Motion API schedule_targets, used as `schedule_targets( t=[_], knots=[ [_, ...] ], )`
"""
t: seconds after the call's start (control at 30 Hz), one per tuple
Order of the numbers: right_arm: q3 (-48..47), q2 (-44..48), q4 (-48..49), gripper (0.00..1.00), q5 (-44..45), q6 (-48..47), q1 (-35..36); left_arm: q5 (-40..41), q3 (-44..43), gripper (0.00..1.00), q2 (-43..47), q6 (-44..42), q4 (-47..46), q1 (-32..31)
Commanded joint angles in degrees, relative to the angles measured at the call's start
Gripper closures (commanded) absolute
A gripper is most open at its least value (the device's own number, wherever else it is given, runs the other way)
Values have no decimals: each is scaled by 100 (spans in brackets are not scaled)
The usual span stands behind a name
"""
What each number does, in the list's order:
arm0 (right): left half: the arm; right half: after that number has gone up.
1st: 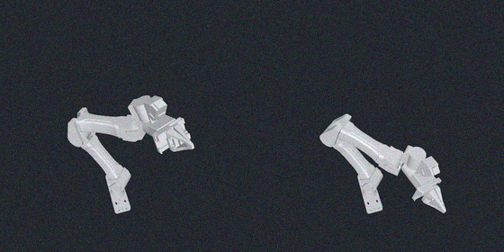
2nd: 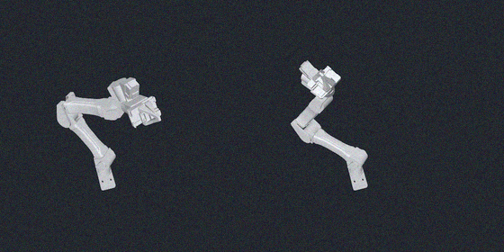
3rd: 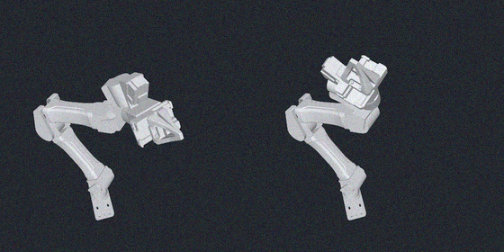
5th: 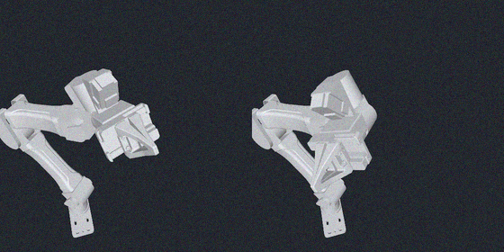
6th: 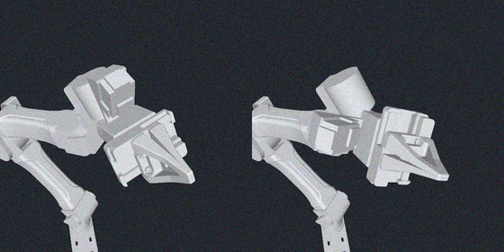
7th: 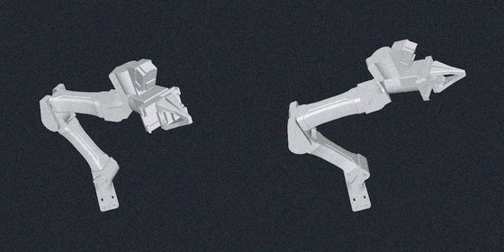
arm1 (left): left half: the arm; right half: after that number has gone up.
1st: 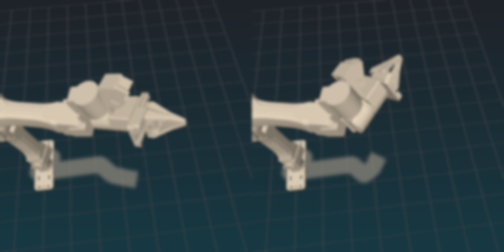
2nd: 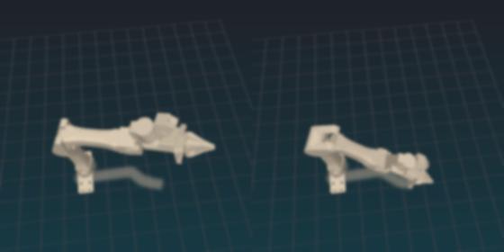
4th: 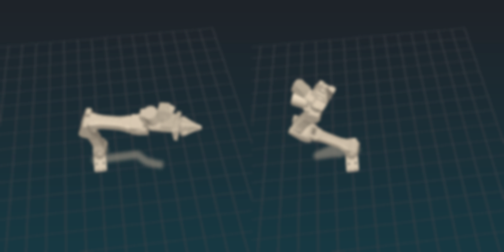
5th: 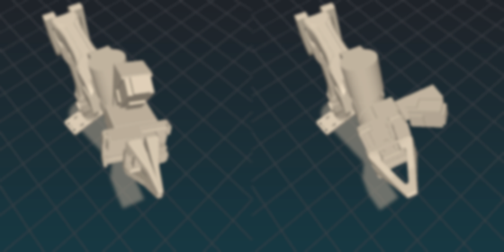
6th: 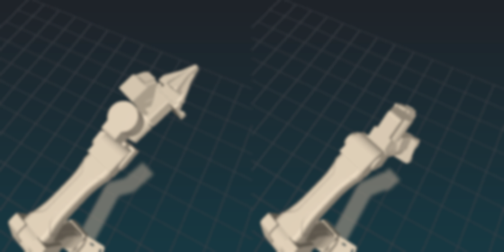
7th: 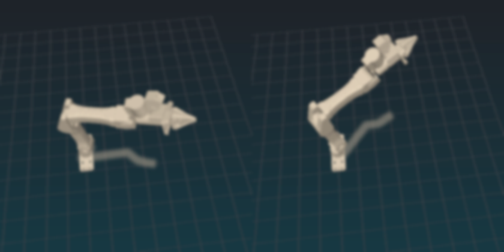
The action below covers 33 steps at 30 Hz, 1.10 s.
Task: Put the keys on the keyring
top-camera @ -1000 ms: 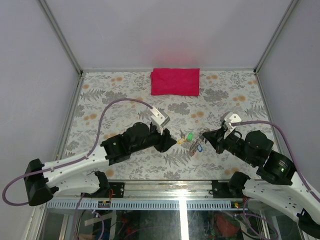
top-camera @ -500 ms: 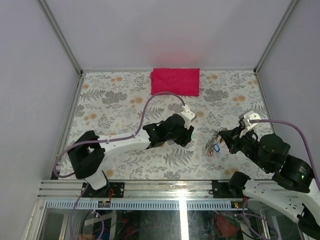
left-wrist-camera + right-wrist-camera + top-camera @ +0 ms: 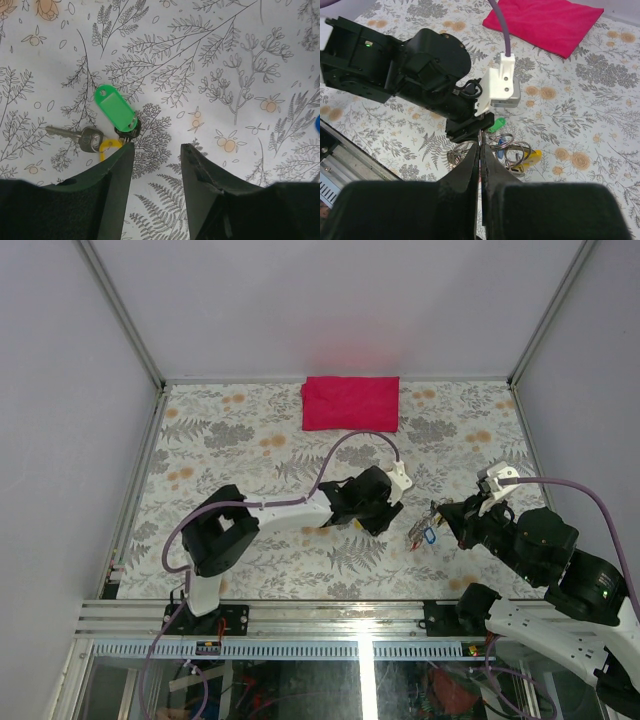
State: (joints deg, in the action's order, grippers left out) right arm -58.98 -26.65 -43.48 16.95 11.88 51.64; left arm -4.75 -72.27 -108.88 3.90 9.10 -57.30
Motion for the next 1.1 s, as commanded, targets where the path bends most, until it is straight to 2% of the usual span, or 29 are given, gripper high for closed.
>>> schedule_targets(
  t=[0.0, 0.13, 0.47, 0.6, 1.07],
  knots=[
    [-108, -45, 305, 100, -64, 95, 12, -333, -521, 56, -226, -499, 209, 189],
    [-81, -39, 329, 100, -74, 121, 9, -283, -696, 57, -445, -340, 266, 202],
    [0, -18, 393, 100, -149, 158, 9, 1412, -772, 54, -752, 1120, -16, 129],
    [9, 7, 402, 100, -162, 165, 12, 1822, -944, 52, -877, 1271, -25, -41],
    [71, 108, 424, 100, -177, 191, 11, 1708, -1157, 51, -1268, 1301, 77, -150]
  ],
)
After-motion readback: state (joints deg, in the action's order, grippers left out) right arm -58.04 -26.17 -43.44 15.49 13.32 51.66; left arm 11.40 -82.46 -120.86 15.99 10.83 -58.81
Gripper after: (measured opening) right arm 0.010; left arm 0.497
